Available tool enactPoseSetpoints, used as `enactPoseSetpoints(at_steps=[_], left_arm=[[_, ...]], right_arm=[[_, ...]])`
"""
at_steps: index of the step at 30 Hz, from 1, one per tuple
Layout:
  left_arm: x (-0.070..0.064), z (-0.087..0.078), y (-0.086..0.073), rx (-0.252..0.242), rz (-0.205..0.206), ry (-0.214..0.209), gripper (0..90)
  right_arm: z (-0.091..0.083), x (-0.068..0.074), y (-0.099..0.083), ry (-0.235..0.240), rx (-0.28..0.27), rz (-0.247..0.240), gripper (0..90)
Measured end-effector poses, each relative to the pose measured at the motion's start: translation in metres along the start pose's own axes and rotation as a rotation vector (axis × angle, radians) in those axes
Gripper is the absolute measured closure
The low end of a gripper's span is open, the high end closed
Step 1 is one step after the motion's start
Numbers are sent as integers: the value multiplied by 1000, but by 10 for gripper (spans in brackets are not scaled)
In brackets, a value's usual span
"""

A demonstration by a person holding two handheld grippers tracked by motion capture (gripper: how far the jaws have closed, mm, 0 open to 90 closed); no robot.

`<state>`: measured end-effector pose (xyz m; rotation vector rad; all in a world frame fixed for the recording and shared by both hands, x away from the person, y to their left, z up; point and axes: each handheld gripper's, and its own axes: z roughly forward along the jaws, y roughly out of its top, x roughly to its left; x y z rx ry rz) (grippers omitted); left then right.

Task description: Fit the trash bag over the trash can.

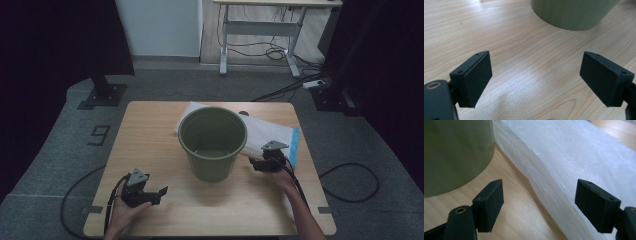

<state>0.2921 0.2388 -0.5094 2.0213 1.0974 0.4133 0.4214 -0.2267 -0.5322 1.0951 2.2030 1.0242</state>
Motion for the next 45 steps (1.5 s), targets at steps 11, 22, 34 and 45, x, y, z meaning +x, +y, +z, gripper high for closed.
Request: enactPoseSetpoints(at_steps=[11,22,34,45], left_arm=[[6,0,-8,7,-32,0,113],[8,-5,-13,8,-45,10,119],[14,8,2,-5,-43,-12,132],[15,22,15,-5,-41,-43,138]], right_arm=[[20,-6,-7,-28,45,21,659],[-27,-4,-32,-65,44,31,886],[-121,7,-98,-90,32,91,885],[-128,27,-82,-76,-7,100,445]])
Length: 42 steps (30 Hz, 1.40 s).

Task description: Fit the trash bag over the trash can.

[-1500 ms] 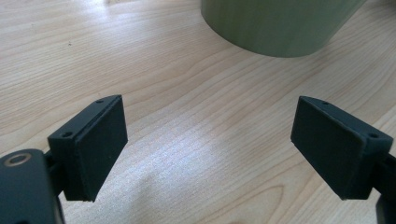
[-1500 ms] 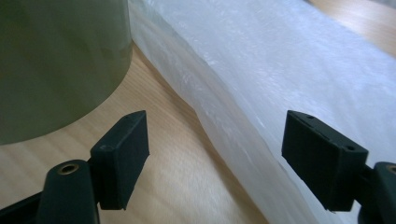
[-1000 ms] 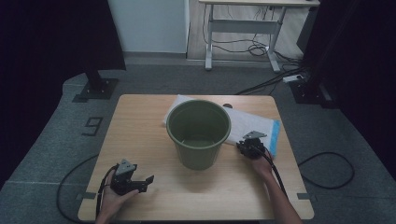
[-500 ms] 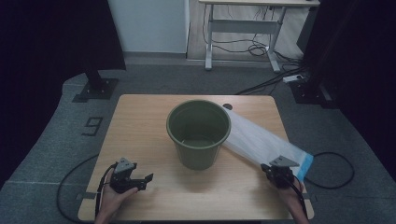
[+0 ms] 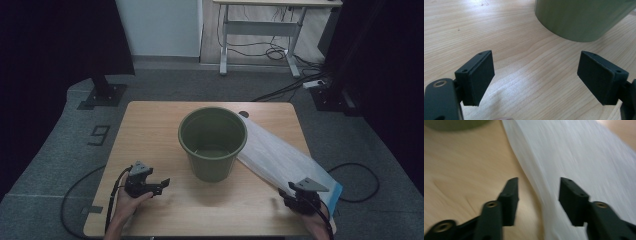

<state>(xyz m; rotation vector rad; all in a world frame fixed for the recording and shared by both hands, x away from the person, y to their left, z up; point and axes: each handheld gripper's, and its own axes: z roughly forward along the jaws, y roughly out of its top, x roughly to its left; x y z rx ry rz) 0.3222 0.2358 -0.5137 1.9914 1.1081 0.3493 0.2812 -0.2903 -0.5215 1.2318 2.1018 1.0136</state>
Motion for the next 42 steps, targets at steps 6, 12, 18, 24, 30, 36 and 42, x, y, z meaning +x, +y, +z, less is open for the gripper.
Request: enactPoseSetpoints(at_steps=[6,12,18,24,30,36,42], left_arm=[[-3,0,0,2,12,1,139],[-1,-7,-5,-4,0,14,139],[0,-14,-11,-10,-16,36,139],[1,-22,-17,-20,-46,57,141],[-1,-24,-20,-27,-66,61,141],[-1,-26,-24,-23,-76,74,141],[2,-31,-24,-43,-97,73,141]], right_arm=[[36,14,42,71,-26,-40,405],[85,24,76,125,9,-53,398],[117,25,85,109,26,-41,418],[139,23,83,127,13,-27,458],[150,25,81,145,25,-22,461],[155,28,80,108,32,-38,680],[147,27,79,100,68,-33,831]])
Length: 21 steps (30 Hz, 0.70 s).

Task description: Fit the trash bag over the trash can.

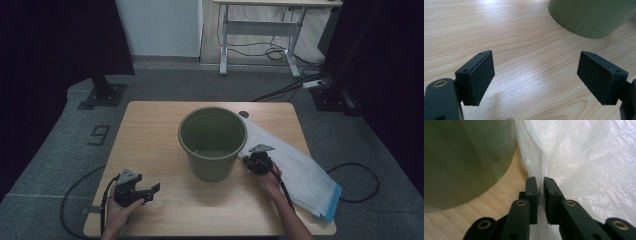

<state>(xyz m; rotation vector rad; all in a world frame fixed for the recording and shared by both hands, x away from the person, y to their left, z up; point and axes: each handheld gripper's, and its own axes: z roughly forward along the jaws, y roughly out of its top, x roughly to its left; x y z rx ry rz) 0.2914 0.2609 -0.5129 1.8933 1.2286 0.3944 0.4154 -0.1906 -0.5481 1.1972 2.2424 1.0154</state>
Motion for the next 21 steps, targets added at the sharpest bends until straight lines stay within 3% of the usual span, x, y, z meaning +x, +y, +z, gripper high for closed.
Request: enactPoseSetpoints(at_steps=[7,9,11,14,16,21], left_arm=[[2,-1,0,1,-3,-2,141],[3,-1,0,0,-6,-4,141],[3,-1,0,0,-9,-7,141],[2,0,0,3,-8,-6,141],[2,-1,0,4,-4,-4,141],[4,-1,-1,7,-6,-3,141]], right_arm=[[-22,4,-17,-4,17,-19,847],[-25,4,-19,21,13,-15,743],[-26,6,-15,14,-5,-26,566],[-20,10,-4,8,-31,-33,441],[-8,12,6,8,-23,-34,402],[5,12,12,-3,0,-39,427]])
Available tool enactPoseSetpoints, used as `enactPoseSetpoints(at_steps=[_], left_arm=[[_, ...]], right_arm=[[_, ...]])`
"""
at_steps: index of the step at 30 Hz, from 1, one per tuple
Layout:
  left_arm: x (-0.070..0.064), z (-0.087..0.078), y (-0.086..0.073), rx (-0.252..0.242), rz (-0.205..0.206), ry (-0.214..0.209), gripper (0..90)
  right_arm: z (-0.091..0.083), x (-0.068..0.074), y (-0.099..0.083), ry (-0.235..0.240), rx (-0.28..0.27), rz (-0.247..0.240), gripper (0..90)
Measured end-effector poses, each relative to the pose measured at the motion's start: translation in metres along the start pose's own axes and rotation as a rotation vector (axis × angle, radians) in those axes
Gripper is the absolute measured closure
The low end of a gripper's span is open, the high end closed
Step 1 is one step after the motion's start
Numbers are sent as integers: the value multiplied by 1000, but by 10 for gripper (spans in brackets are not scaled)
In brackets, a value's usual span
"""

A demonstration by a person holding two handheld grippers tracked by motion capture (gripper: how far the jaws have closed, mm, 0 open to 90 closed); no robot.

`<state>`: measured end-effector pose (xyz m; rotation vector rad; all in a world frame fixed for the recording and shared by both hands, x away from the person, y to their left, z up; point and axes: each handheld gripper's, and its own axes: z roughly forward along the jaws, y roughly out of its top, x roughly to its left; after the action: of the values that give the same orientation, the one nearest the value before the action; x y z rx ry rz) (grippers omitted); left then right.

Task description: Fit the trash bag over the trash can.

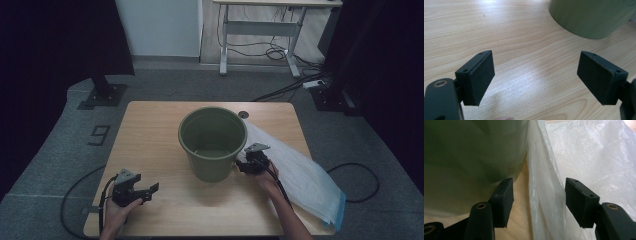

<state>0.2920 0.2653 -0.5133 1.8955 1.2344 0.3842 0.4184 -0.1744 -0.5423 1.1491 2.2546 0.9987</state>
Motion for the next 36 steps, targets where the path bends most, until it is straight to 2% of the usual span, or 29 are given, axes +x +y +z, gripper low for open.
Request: enactPoseSetpoints(at_steps=[3,5,9,10,12,14,19,20,21,22,27,28,29,30,31,33,36], left_arm=[[2,1,-1,4,-4,1,141],[4,1,-2,4,-12,1,142],[6,-2,-3,-2,-20,-2,142],[6,-3,-3,-6,-22,-2,142],[7,-4,-3,-12,-29,-6,142],[7,-4,-3,-16,-33,-8,143],[9,-2,-2,-10,-34,-6,143],[9,-1,-2,-9,-35,-6,143],[9,-1,-2,-9,-35,-6,143],[9,-1,-2,-10,-37,-7,143],[10,0,-2,-11,-42,-9,143],[10,1,-1,-12,-41,-9,143],[10,1,-1,-13,-42,-10,143],[10,1,-1,-14,-43,-11,143],[11,1,0,-16,-45,-13,143],[11,2,0,-19,-52,-21,144],[10,3,1,-19,-50,-16,144]], right_arm=[[3,-1,-1,-11,10,-14,557],[4,-1,-3,-34,9,-16,650],[2,-2,-8,-54,-14,10,844],[1,-4,-9,-57,-17,23,868],[-4,-9,-9,-45,-44,60,882],[-13,-11,-7,-46,-86,76,885],[-46,-19,2,-25,-218,127,887],[-55,-24,4,-11,-256,160,887],[-55,-24,4,-11,-256,160,887],[-66,-29,7,4,-290,189,887],[-86,-33,15,11,-358,209,888],[-97,-34,20,18,-395,221,888],[-97,-34,20,18,-395,221,888],[-108,-34,24,26,-434,236,888],[-108,-34,24,26,-434,236,888],[-120,-36,30,42,-475,262,888],[-126,-36,33,44,-492,263,888]])
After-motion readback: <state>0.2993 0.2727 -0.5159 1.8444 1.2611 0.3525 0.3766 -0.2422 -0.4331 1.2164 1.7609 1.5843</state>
